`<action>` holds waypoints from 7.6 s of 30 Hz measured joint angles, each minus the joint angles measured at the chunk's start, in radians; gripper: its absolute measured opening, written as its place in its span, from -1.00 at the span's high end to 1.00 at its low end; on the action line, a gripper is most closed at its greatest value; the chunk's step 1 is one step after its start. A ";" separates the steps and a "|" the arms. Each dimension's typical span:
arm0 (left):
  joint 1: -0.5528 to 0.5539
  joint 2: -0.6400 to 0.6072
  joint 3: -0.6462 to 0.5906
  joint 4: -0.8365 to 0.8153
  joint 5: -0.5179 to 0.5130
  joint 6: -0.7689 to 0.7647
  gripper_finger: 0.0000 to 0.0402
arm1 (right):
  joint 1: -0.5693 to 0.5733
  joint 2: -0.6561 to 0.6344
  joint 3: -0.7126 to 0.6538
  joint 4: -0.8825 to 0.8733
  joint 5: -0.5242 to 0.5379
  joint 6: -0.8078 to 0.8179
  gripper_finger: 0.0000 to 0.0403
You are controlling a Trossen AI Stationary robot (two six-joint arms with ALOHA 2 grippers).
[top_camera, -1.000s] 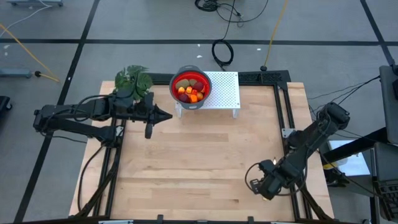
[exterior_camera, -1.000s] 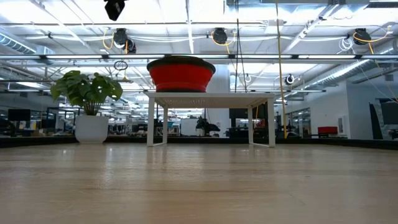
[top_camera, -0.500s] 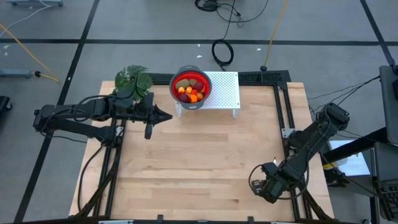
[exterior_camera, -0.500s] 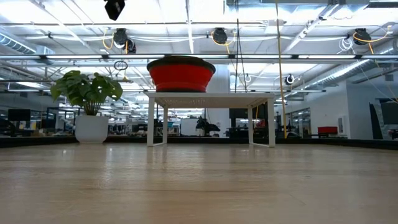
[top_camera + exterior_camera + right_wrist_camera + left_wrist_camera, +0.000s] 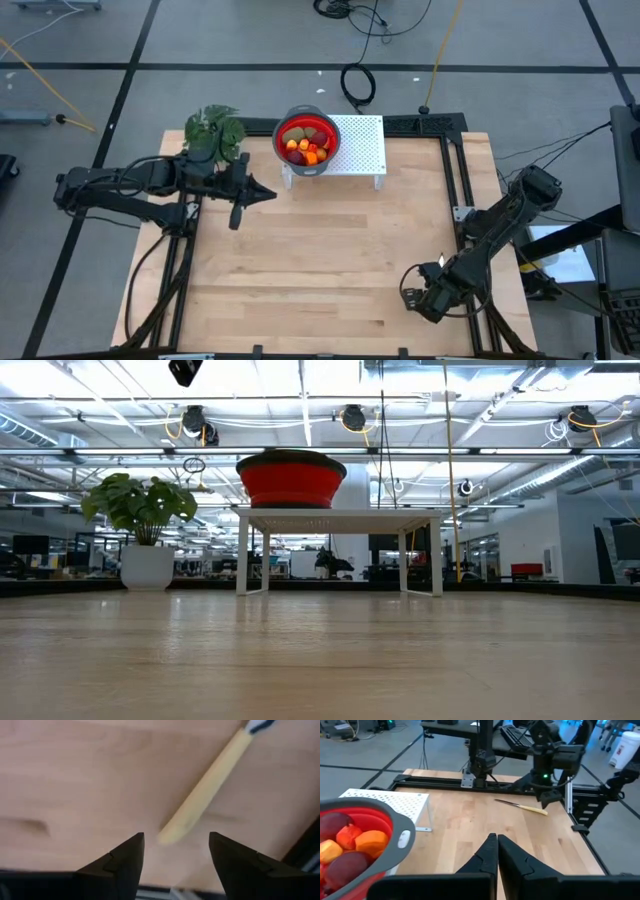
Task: Pick & Place Fruit
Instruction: Put the yellow table knife on the shelf
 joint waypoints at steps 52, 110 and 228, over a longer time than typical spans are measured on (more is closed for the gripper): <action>-0.020 0.000 0.000 -0.004 -0.001 -0.008 0.99 | -0.036 0.000 -0.194 0.267 0.006 0.004 0.71; -0.019 0.000 0.000 -0.022 0.001 -0.005 0.90 | -0.096 -0.106 -0.194 0.241 0.312 -0.310 0.52; 0.013 -0.435 -0.390 0.159 -0.070 0.053 0.91 | -0.345 -0.498 -0.193 0.734 0.657 -1.274 0.67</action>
